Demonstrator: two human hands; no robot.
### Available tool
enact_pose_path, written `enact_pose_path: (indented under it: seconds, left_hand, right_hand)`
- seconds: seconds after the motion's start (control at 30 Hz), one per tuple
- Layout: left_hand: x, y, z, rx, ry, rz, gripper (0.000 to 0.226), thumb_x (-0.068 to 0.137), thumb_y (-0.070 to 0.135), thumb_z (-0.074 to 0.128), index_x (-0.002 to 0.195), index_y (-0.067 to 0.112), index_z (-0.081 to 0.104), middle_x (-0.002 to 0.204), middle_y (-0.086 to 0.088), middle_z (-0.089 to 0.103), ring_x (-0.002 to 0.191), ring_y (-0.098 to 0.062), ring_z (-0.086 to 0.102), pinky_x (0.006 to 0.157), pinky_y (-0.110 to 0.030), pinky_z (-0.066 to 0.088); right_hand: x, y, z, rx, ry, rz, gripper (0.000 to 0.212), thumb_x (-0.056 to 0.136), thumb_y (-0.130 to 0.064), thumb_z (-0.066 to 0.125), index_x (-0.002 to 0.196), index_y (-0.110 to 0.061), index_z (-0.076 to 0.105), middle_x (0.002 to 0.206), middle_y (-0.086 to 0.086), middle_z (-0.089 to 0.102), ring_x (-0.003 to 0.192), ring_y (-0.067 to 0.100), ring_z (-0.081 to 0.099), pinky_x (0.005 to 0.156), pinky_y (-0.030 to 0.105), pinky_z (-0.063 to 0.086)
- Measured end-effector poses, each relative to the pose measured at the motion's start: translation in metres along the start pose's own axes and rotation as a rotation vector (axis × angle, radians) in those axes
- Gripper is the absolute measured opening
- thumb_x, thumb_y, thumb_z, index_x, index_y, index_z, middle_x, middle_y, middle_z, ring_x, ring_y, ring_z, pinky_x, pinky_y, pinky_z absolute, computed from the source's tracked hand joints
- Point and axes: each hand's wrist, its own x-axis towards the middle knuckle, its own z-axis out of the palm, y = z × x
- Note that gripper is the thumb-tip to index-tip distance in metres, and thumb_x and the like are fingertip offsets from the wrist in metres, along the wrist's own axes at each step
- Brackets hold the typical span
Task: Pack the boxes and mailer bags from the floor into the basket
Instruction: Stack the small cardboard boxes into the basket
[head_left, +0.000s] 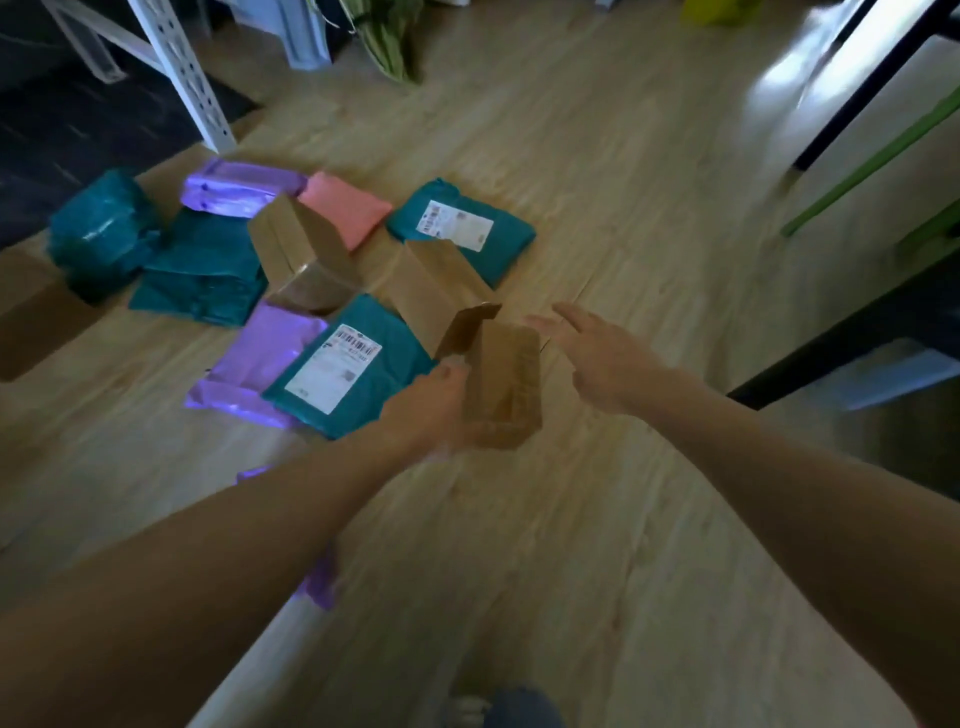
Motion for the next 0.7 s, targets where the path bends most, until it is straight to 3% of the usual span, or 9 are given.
enact_pose_path:
  seconds: [0.07, 0.13, 0.33, 0.53, 0.7]
  left_hand:
    - [0.017, 0.003, 0.019, -0.097, 0.026, 0.007, 0.096, 0.062, 0.084, 0.051, 0.139, 0.031, 0.028, 0.142, 0.003, 0.04, 0.127, -0.021, 0.046, 0.097, -0.045, 0.046]
    - [0.03, 0.005, 0.036, -0.176, 0.067, -0.009, 0.103, 0.059, 0.086, 0.049, 0.143, 0.031, 0.023, 0.144, 0.004, 0.037, 0.128, -0.019, 0.043, 0.1, -0.045, 0.044]
    - [0.046, 0.016, 0.071, -0.344, 0.23, -0.184, 0.114, 0.062, 0.071, 0.066, 0.149, 0.026, 0.006, 0.154, 0.001, 0.023, 0.138, -0.02, 0.03, 0.108, -0.046, 0.037]
    - [0.05, 0.023, 0.087, -0.406, 0.227, -0.295, 0.113, 0.063, 0.063, 0.072, 0.148, 0.024, 0.009, 0.146, -0.001, 0.035, 0.131, -0.021, 0.038, 0.101, -0.046, 0.042]
    - [0.048, 0.025, 0.09, -0.458, 0.186, -0.317, 0.106, 0.063, 0.061, 0.072, 0.146, 0.023, 0.016, 0.14, 0.001, 0.043, 0.122, -0.021, 0.045, 0.095, -0.042, 0.046]
  right_hand:
    - [0.017, 0.011, 0.016, -0.079, -0.014, -0.033, 0.091, 0.087, 0.001, 0.057, 0.151, -0.033, 0.002, 0.16, 0.005, 0.004, 0.143, 0.026, 0.023, 0.107, 0.039, 0.037]
    - [0.031, 0.019, 0.03, -0.155, -0.023, -0.086, 0.094, 0.085, 0.0, 0.059, 0.151, -0.032, 0.001, 0.16, 0.005, 0.002, 0.143, 0.026, 0.021, 0.107, 0.038, 0.035]
    - [0.07, 0.023, 0.058, -0.3, -0.019, -0.223, 0.105, 0.081, -0.005, 0.068, 0.15, -0.035, -0.005, 0.16, 0.007, -0.005, 0.147, 0.026, 0.006, 0.115, 0.04, 0.021]
    - [0.087, 0.024, 0.062, -0.441, 0.01, -0.374, 0.114, 0.077, -0.011, 0.072, 0.148, -0.037, -0.014, 0.158, 0.014, -0.006, 0.146, 0.032, 0.007, 0.115, 0.042, 0.021]
    - [0.098, 0.02, 0.063, -0.517, 0.027, -0.537, 0.102, 0.07, -0.017, 0.077, 0.151, -0.027, 0.015, 0.158, 0.014, 0.01, 0.145, 0.034, 0.012, 0.116, 0.043, 0.016]
